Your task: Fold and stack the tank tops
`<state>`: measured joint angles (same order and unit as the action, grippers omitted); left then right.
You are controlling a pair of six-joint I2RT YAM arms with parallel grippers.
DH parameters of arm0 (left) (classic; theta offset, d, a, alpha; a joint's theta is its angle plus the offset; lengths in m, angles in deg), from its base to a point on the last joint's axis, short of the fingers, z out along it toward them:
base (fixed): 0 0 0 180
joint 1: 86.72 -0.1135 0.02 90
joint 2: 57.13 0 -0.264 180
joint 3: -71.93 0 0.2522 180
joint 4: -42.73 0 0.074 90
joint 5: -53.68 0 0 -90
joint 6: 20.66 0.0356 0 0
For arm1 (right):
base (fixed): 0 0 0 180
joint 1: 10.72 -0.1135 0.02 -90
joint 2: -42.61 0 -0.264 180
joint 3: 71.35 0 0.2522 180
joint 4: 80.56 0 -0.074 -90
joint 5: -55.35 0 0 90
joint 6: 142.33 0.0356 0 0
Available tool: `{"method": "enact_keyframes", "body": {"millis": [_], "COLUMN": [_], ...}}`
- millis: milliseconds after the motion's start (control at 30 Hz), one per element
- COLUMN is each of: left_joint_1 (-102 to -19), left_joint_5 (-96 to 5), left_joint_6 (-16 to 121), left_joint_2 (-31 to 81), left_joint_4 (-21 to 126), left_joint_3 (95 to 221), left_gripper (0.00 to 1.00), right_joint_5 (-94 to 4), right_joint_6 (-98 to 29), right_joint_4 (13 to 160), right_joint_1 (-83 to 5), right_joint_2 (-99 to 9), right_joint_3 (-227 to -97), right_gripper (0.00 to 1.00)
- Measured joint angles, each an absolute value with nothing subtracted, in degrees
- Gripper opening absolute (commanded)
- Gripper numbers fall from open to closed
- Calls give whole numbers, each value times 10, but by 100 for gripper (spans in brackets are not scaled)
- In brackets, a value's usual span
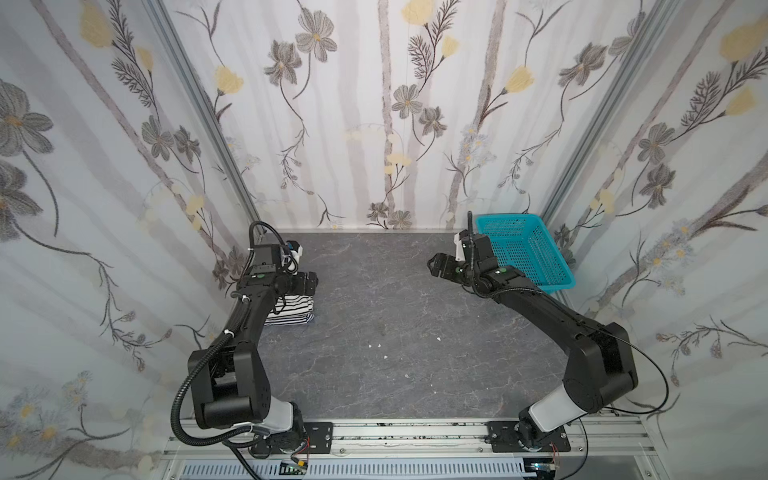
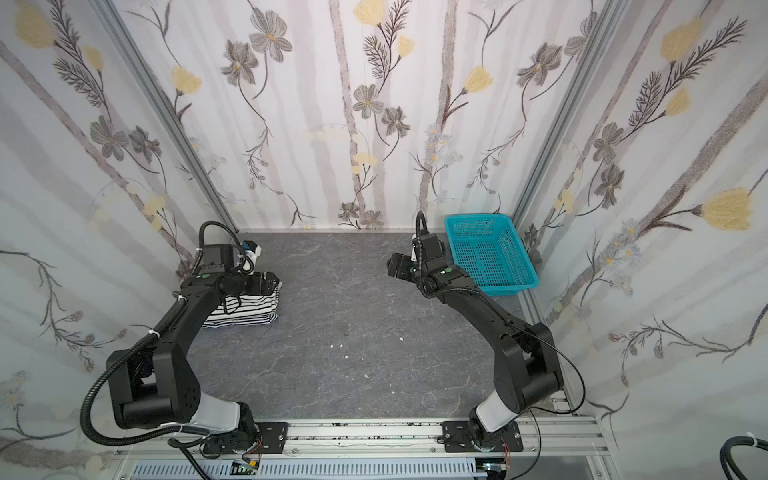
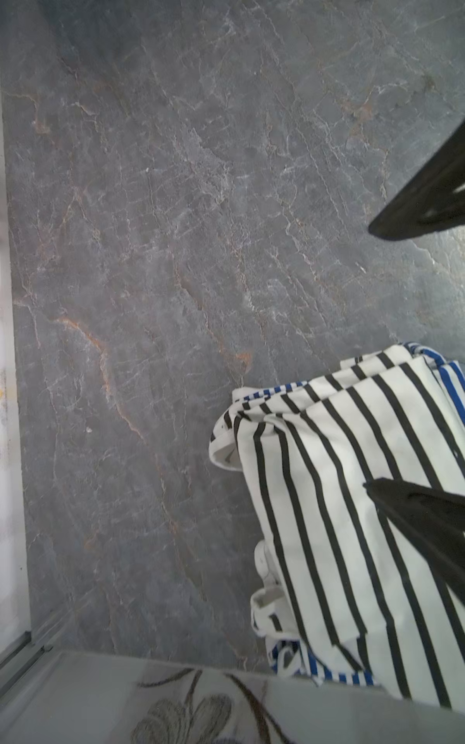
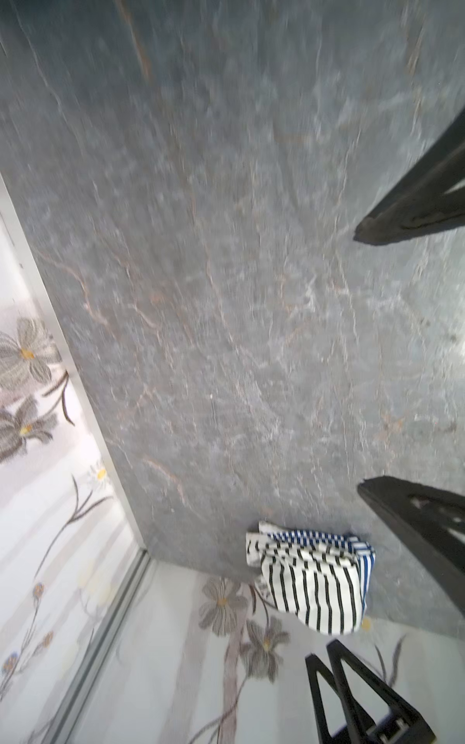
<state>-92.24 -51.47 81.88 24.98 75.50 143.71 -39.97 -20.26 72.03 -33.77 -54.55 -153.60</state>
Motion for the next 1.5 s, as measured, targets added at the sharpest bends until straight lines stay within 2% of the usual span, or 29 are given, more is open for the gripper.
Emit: {"method": "enact_keyframes", "body": {"millis": [400,600,867,1067,1400,1500], "left_joint_1": [-893,-893,-891,-879,-877,-877], "left_joint_5": [-472,-467,-453,-451,-449,-452], "left_joint_6": [723,716,692,682,680,681], "left_joint_2": [155,173,243,326,339,340], "left_joint_4": [339,169,11,-175,-256,-254], "left_joint_3": [1132,1063,1016,948,946,957], "left_gripper": [100,100,100,100,100,100], "right_joint_5": [-287,-224,-191,-194,-246,-257], "right_joint_6": [-276,-319,-377,-433,-487,-490], "right_joint_4": [791,880,1043,1221,1528,1538], "right_joint_1": [-161,-144,-142,-141,-129,-126], "right_joint_2": [-368,-308,-304,-296,-418,-427], "right_joint_3": [-1336,-1228,-1115,-1029,-947,-952], "right_gripper": [96,95,94,94,94,95]}}
